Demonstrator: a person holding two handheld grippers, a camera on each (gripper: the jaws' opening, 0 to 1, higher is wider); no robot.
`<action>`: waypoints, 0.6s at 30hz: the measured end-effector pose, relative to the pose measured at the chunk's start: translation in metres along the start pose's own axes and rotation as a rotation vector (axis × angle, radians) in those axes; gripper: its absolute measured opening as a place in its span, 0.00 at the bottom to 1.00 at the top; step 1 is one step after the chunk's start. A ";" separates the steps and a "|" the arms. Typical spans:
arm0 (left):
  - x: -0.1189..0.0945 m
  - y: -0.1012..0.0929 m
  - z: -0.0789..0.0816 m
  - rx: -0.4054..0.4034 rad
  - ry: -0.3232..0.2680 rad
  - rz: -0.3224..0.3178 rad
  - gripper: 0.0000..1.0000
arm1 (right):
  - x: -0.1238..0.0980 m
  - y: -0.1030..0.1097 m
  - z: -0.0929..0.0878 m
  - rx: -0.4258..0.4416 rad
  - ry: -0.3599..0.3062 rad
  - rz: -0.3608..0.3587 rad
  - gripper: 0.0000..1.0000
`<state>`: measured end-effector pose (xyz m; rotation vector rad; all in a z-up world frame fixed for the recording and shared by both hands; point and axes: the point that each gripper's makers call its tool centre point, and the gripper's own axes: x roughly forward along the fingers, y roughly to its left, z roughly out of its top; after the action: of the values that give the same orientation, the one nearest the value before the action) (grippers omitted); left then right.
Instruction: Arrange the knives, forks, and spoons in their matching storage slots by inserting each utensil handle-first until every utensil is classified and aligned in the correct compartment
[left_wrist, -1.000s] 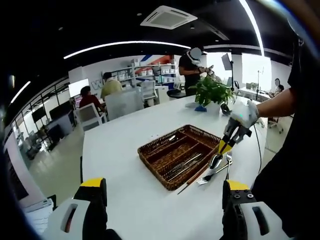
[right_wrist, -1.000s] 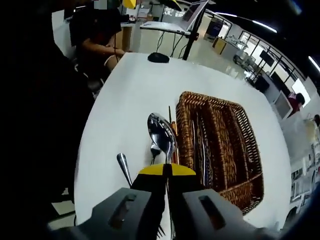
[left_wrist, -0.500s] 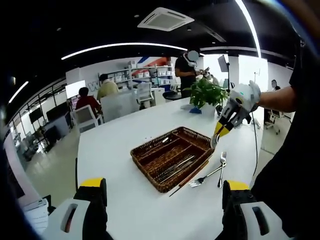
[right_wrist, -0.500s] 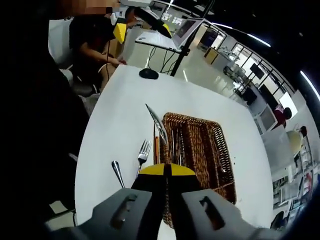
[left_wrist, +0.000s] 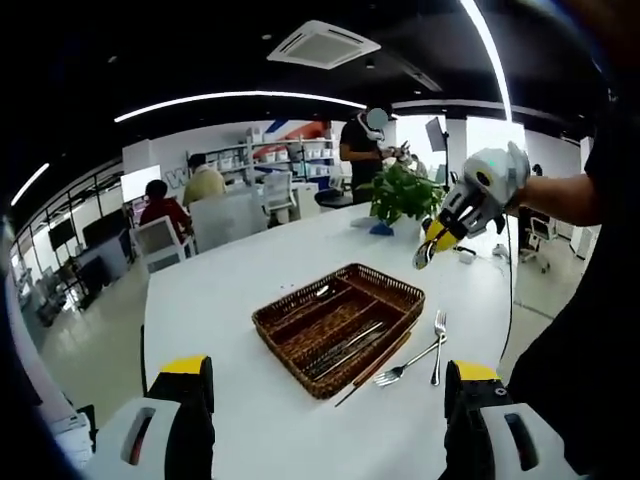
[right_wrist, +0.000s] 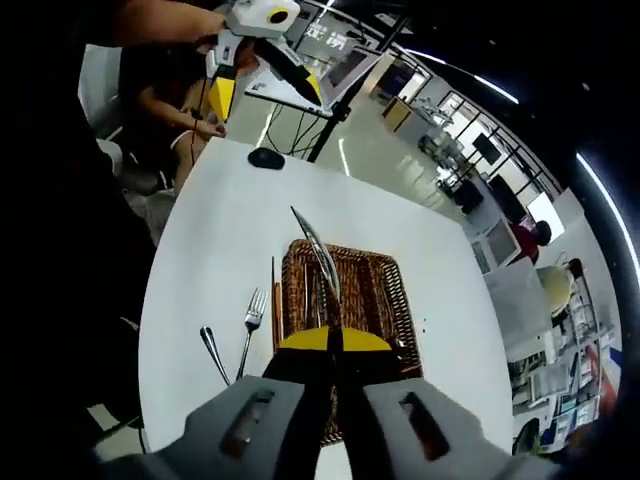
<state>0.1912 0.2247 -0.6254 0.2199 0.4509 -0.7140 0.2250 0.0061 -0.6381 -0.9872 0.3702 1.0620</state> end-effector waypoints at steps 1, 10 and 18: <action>-0.001 0.004 0.001 -0.005 -0.003 -0.004 1.00 | -0.001 -0.003 0.003 0.006 0.004 -0.013 0.00; -0.016 0.029 -0.004 -0.022 -0.025 -0.046 1.00 | -0.008 -0.015 0.025 0.043 0.034 -0.086 0.00; -0.016 0.051 -0.010 0.000 -0.048 -0.026 1.00 | -0.001 -0.017 0.030 0.030 0.065 -0.115 0.00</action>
<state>0.2112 0.2752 -0.6247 0.1962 0.4087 -0.7435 0.2329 0.0277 -0.6127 -1.0067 0.3768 0.9194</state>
